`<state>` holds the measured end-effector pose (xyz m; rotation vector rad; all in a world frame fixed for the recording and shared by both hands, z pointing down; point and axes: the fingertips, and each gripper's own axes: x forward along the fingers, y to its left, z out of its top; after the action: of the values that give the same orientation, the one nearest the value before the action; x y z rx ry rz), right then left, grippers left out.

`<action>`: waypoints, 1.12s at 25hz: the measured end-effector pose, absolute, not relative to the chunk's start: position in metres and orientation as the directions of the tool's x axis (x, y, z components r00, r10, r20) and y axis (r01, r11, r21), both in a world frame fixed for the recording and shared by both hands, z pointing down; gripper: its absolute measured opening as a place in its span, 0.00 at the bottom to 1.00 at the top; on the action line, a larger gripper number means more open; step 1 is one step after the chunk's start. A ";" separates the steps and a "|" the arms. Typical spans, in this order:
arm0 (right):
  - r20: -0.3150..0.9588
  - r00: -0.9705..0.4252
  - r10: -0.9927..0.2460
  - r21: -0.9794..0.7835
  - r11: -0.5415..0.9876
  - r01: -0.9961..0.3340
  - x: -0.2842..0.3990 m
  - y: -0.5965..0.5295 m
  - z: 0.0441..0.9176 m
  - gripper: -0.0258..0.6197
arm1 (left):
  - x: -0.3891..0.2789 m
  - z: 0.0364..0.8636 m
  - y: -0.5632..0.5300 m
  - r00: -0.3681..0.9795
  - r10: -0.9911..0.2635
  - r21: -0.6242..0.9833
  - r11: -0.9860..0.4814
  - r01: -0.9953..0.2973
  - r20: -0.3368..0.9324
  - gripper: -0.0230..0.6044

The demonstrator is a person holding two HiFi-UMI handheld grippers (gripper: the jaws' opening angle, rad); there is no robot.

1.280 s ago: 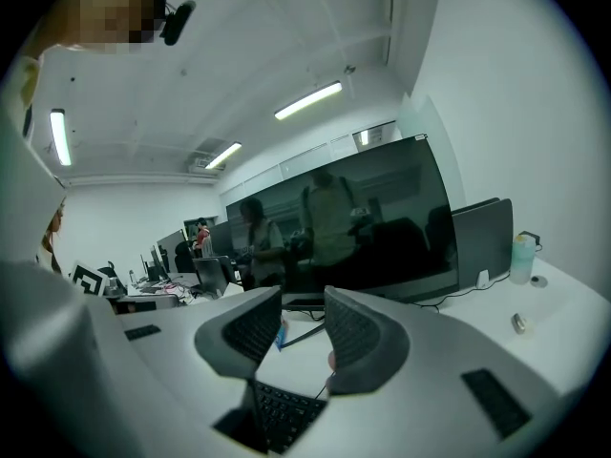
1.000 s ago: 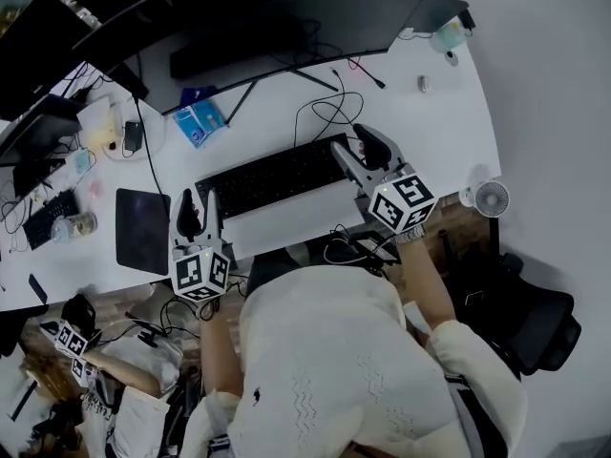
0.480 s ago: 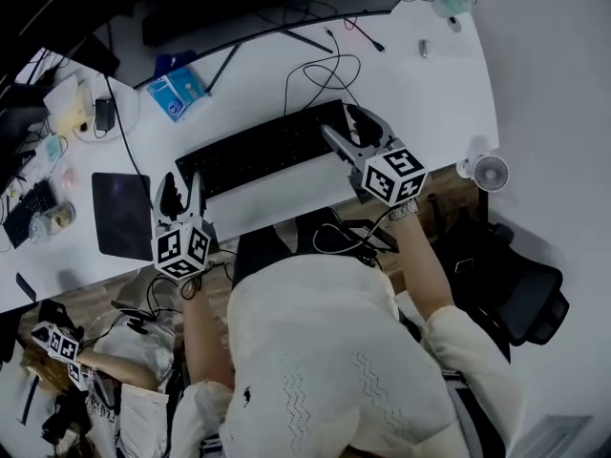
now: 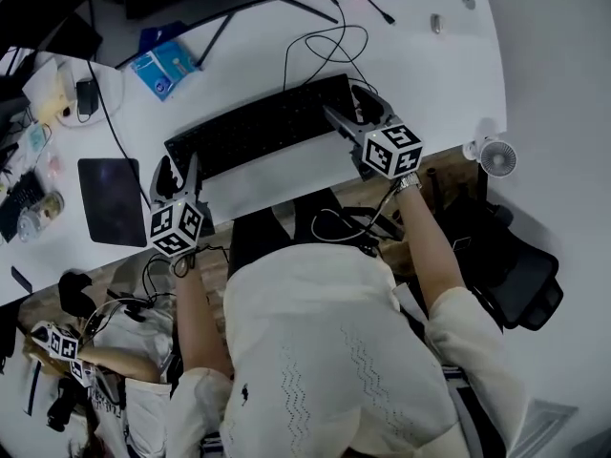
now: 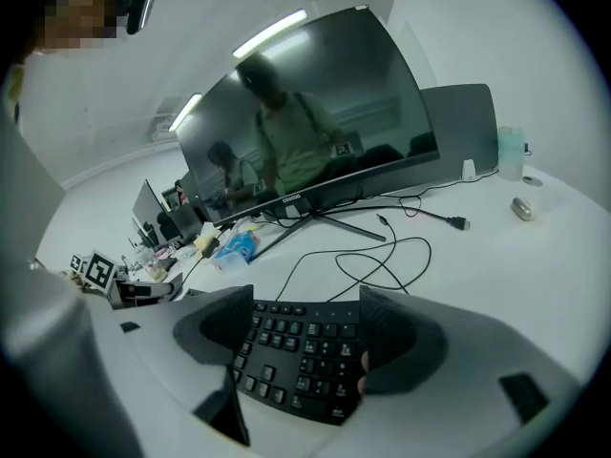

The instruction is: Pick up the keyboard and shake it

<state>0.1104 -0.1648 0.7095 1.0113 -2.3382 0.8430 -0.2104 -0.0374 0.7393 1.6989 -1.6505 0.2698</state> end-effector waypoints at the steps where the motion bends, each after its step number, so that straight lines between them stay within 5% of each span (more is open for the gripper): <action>1: 0.617 -0.618 -0.487 -0.348 0.535 -0.770 0.114 -0.167 0.716 0.56 | -0.213 0.744 -0.037 0.143 -0.770 0.359 0.118 -0.926 0.622 0.50; 28: 0.702 -0.565 -0.433 -0.419 0.391 -0.819 0.127 -0.182 0.788 0.61 | -0.223 0.797 -0.037 0.167 -0.711 0.451 0.231 -0.862 0.683 0.55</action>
<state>0.1267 -0.1821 0.7876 1.0715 -2.1667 1.0531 -0.2233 -0.0371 0.7966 1.5167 -1.5797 0.2057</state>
